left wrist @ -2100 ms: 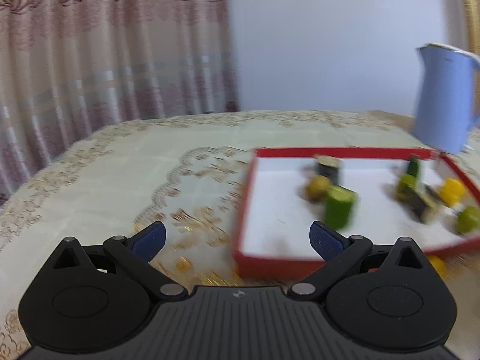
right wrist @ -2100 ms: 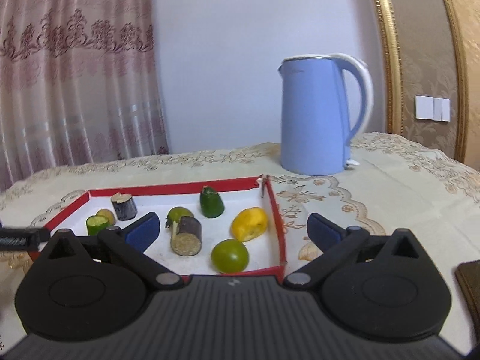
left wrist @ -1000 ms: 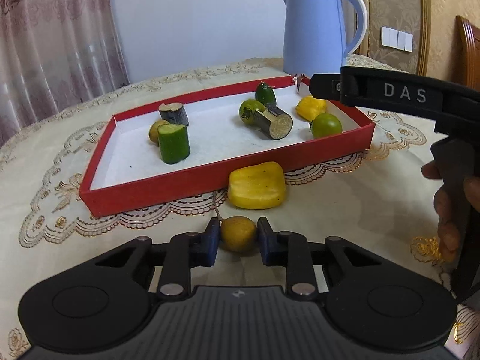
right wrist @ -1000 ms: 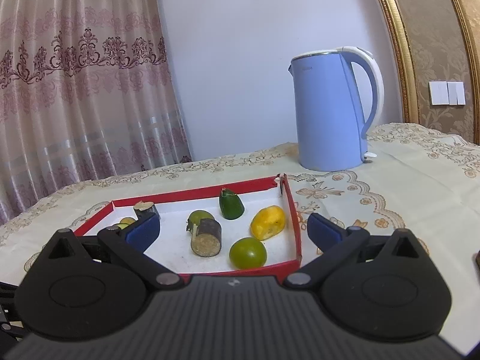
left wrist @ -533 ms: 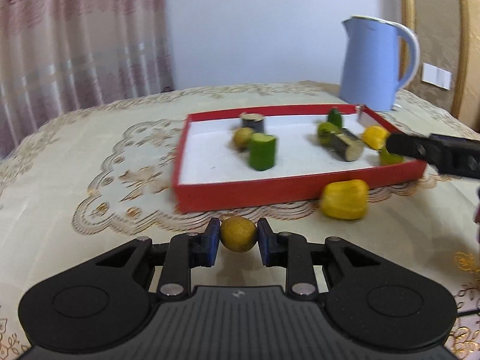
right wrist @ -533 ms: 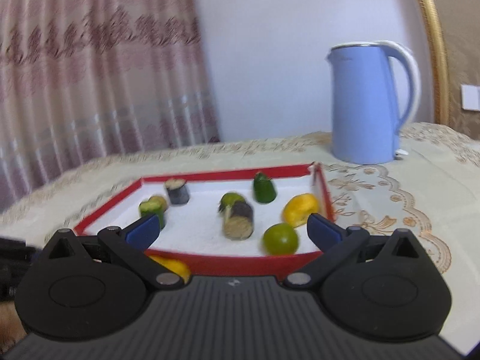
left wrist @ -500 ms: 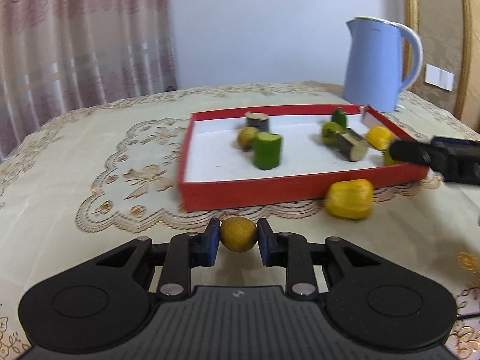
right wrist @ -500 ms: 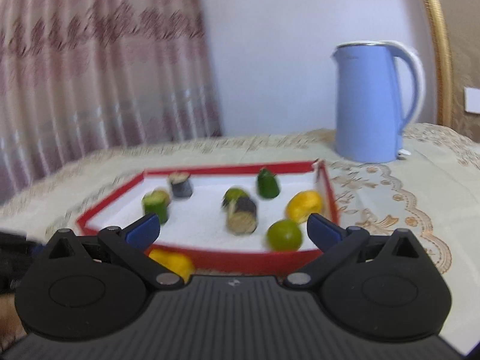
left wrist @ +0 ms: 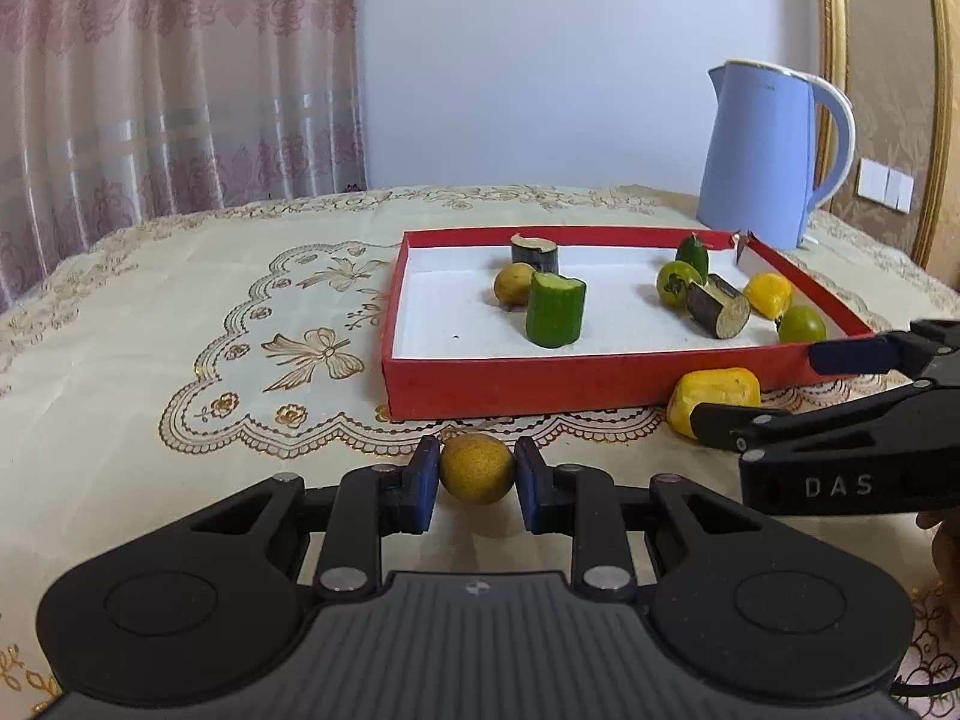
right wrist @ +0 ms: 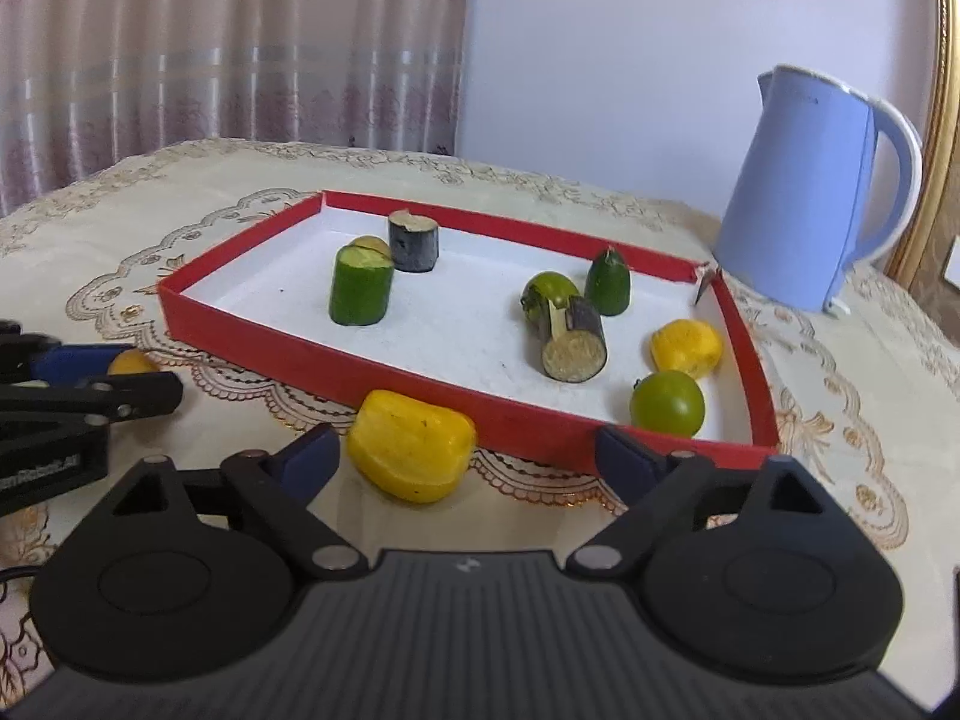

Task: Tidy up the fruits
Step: 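Grasp the yellow pepper chunk with the right gripper while the left gripper holds the yellow fruit, then carry the yellow pepper chunk into the tray and open the right gripper while the left holds the fruit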

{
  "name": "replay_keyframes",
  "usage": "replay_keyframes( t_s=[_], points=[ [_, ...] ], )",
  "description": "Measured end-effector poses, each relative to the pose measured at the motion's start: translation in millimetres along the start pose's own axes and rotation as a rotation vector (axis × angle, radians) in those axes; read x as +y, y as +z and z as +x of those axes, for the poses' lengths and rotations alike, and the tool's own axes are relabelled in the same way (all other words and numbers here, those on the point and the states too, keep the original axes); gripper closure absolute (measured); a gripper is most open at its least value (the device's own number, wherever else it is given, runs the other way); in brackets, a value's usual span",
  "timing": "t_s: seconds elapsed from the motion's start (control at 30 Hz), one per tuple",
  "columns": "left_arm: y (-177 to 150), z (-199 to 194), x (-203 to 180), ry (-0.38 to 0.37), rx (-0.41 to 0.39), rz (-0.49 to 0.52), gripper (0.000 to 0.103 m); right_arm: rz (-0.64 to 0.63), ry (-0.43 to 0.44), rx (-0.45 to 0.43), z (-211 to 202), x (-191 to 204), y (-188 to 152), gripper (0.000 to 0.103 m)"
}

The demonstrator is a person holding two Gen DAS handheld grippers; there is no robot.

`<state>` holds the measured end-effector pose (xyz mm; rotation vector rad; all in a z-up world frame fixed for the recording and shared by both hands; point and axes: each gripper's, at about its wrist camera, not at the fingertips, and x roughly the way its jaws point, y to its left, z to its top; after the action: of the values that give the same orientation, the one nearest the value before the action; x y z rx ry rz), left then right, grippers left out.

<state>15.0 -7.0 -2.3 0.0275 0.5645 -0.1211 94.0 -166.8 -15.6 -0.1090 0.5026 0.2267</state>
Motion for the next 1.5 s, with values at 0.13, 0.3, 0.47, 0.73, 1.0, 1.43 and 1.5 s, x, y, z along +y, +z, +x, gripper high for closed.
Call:
replay_keyframes(
  t_s=[0.13, 0.3, 0.47, 0.73, 1.0, 1.43, 1.5],
  points=[
    [-1, 0, 1, 0.001, 0.000, -0.012, 0.077, -0.013, -0.021, 0.010, 5, 3, 0, 0.009],
    [-1, -1, 1, 0.003, 0.003, -0.013, 0.077, -0.055, -0.057, 0.026, 5, 13, -1, 0.016],
    [-1, 0, 1, 0.000, 0.003, -0.007, 0.077, -0.036, -0.063, 0.074, 14, 23, 2, 0.031],
    [-1, 0, 2, -0.009, 0.002, -0.013, 0.077, -0.009, -0.109, 0.072, 19, 33, 5, 0.038],
    [-1, 1, 5, -0.014, 0.007, -0.029, 0.077, 0.006, 0.029, 0.076, 6, 11, -1, 0.055],
    [-2, 3, 3, -0.008, 0.015, -0.019, 0.077, 0.014, 0.125, 0.067, -3, -16, -16, 0.055],
    [-2, 4, 2, -0.005, 0.023, -0.014, 0.077, 0.018, 0.126, 0.066, -3, -17, -16, 0.055]
  ],
)
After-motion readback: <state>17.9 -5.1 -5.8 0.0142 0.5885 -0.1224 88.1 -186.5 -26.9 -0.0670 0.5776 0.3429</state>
